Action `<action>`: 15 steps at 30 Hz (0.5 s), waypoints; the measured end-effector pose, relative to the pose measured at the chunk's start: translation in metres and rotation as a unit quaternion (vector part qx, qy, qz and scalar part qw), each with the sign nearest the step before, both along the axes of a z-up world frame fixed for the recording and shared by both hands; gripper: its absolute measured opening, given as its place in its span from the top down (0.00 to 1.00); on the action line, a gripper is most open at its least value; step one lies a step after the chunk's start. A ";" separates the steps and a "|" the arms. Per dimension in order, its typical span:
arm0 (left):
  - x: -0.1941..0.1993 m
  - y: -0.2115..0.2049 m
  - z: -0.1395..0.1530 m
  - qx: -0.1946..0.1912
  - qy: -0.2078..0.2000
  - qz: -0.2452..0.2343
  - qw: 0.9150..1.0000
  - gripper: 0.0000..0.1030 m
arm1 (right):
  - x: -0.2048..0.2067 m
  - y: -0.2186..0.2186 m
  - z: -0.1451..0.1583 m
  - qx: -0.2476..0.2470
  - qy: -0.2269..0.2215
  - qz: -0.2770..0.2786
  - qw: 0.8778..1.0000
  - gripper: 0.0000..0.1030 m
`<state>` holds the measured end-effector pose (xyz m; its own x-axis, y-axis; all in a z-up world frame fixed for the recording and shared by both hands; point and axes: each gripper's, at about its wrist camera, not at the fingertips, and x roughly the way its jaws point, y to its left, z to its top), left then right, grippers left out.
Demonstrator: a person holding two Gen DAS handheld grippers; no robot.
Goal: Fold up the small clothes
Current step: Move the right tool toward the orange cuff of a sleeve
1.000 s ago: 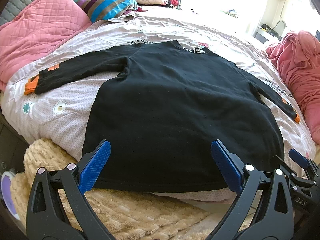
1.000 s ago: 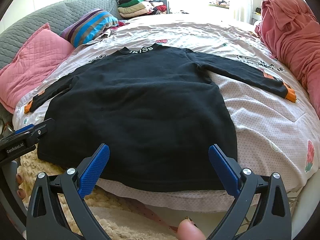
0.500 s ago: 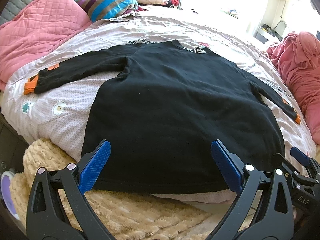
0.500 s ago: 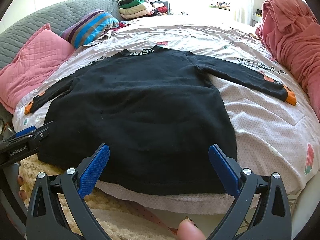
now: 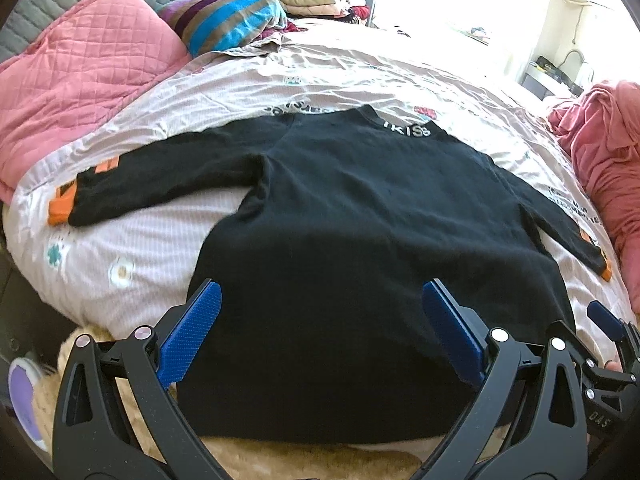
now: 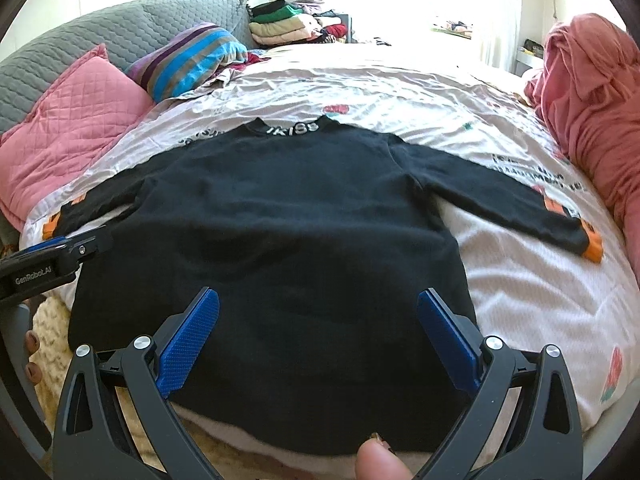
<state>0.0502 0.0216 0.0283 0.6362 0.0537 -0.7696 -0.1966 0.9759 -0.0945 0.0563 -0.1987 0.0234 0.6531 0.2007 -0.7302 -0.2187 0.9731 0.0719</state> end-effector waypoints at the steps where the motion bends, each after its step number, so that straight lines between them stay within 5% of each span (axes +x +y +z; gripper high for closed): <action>1: 0.004 0.001 0.001 0.000 0.001 0.001 1.000 0.08 | 0.004 0.001 0.002 0.000 -0.003 -0.001 1.000 0.04; 15: 0.061 0.012 0.004 0.002 0.009 0.002 1.000 0.08 | 0.064 0.001 0.007 -0.004 -0.010 -0.016 1.000 0.04</action>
